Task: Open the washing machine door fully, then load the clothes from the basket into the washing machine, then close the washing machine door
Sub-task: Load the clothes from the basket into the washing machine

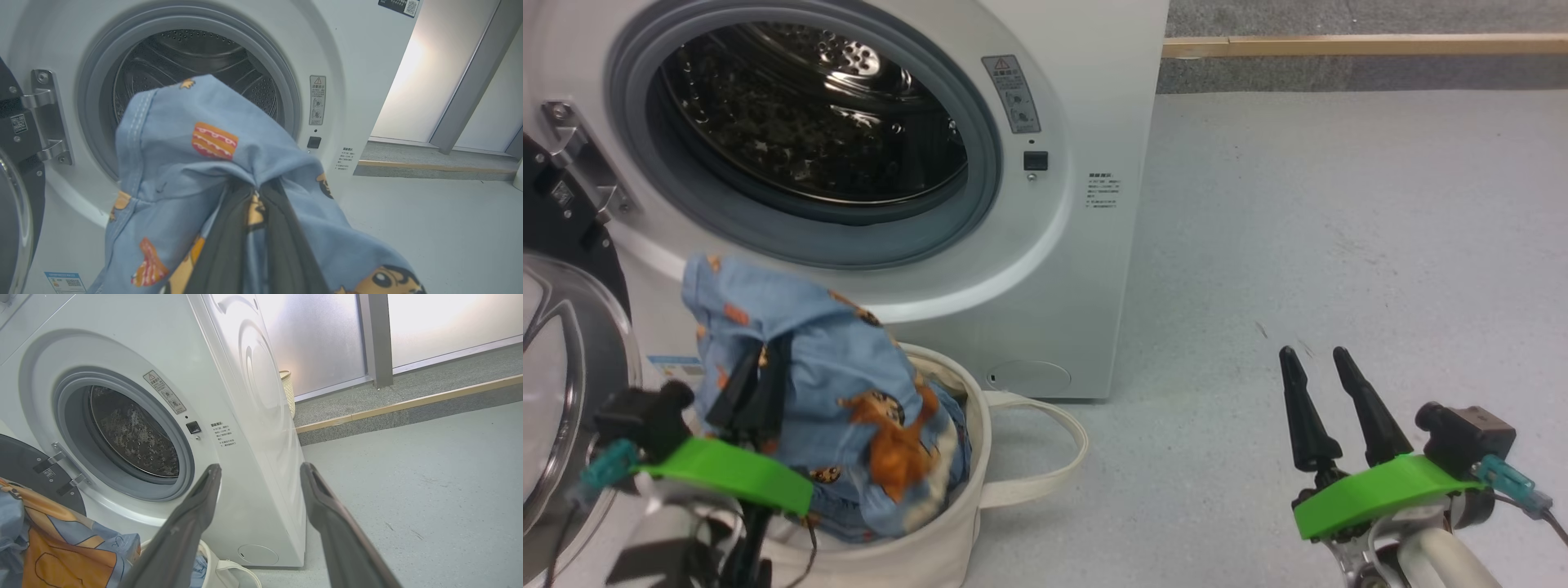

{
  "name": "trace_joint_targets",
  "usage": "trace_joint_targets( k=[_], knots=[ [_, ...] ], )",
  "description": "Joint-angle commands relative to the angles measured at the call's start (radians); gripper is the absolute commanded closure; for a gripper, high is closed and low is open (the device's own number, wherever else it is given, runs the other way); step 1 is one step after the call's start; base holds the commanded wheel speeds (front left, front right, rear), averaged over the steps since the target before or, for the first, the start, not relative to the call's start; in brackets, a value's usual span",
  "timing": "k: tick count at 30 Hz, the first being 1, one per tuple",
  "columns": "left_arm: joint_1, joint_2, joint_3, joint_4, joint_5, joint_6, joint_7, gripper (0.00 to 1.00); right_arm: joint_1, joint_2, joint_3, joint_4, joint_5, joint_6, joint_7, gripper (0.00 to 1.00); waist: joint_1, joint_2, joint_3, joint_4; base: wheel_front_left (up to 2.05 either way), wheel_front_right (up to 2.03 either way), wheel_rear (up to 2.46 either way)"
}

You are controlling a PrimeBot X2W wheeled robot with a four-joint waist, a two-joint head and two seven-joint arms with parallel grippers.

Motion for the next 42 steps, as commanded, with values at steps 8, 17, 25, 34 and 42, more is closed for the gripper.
trace_joint_targets(
  k=[8,17,25,34,42],
  knots=[
    [-0.179,0.109,0.019,-0.036,-0.003,-0.006,0.01,1.0,-0.017,-0.005,0.023,-0.032,0.007,0.001,-0.012,0.0,0.0,0.0001,0.025,-0.031,0.0,0.0,0.0],
    [-0.383,0.194,0.034,0.092,-0.034,-0.006,-0.028,1.0,-0.045,-0.003,0.017,-0.047,-0.001,0.001,-0.012,0.0,0.0,0.0001,0.121,-0.109,0.0,0.0,0.0],
    [-0.531,0.25,0.085,0.156,-0.064,-0.006,-0.055,1.0,-0.082,0.003,-0.014,-0.079,-0.023,0.001,-0.012,0.0,0.0,0.0001,0.261,-0.176,0.0,0.0,0.0],
    [-0.588,0.201,0.138,0.235,0.009,-0.004,-0.059,1.0,-0.107,0.007,-0.037,-0.115,-0.044,0.001,-0.012,0.0,0.0,0.0001,0.411,-0.214,0.0,0.0,0.0],
    [-0.663,0.146,0.195,0.425,0.053,-0.005,-0.059,1.0,-0.055,-0.032,-0.07,-0.119,-0.054,0.001,-0.012,0.0,0.0,0.0001,0.447,-0.232,0.0,0.0,0.0]
  ],
)
